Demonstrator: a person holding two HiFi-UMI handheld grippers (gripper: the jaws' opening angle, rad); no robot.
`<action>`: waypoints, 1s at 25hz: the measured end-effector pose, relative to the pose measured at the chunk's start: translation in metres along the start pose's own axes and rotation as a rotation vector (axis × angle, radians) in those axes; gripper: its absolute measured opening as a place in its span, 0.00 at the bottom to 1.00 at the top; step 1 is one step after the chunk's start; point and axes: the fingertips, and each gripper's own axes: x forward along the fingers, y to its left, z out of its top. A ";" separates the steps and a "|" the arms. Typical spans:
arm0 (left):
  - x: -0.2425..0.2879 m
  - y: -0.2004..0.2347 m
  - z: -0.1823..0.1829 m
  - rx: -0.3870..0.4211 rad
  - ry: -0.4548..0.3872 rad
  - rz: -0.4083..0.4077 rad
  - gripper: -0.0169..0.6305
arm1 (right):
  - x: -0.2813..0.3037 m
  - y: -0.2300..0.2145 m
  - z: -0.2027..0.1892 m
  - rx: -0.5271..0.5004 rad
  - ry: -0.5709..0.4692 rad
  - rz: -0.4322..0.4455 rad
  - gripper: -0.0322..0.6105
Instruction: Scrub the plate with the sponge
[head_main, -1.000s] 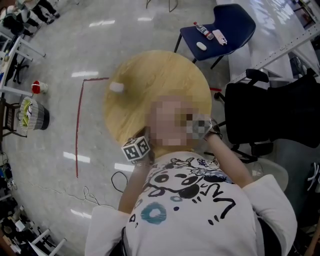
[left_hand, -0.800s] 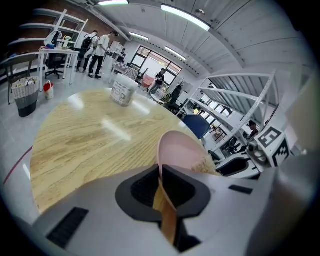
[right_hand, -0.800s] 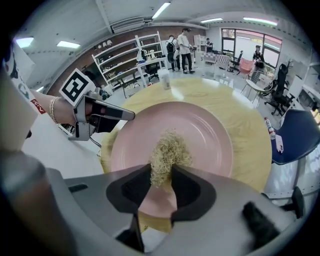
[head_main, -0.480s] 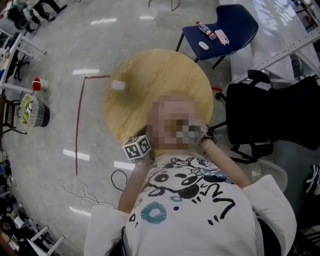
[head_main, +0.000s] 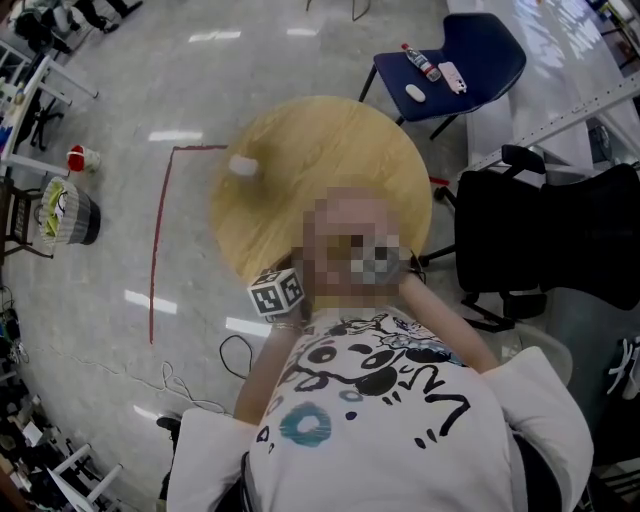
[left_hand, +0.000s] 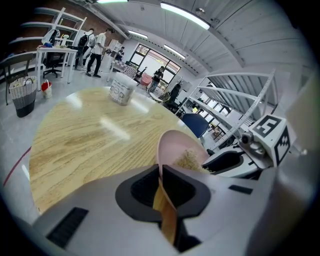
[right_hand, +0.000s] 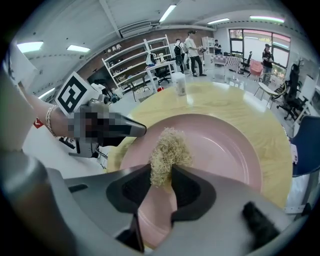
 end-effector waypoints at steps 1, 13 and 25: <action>0.000 0.000 0.000 0.001 0.001 -0.001 0.07 | 0.001 0.000 0.002 -0.003 -0.001 0.000 0.25; 0.000 0.000 0.001 0.012 -0.006 -0.020 0.08 | 0.006 -0.008 0.016 0.023 -0.048 -0.004 0.25; -0.016 0.000 0.025 0.098 -0.095 -0.025 0.08 | -0.035 -0.062 0.001 0.174 -0.144 -0.145 0.25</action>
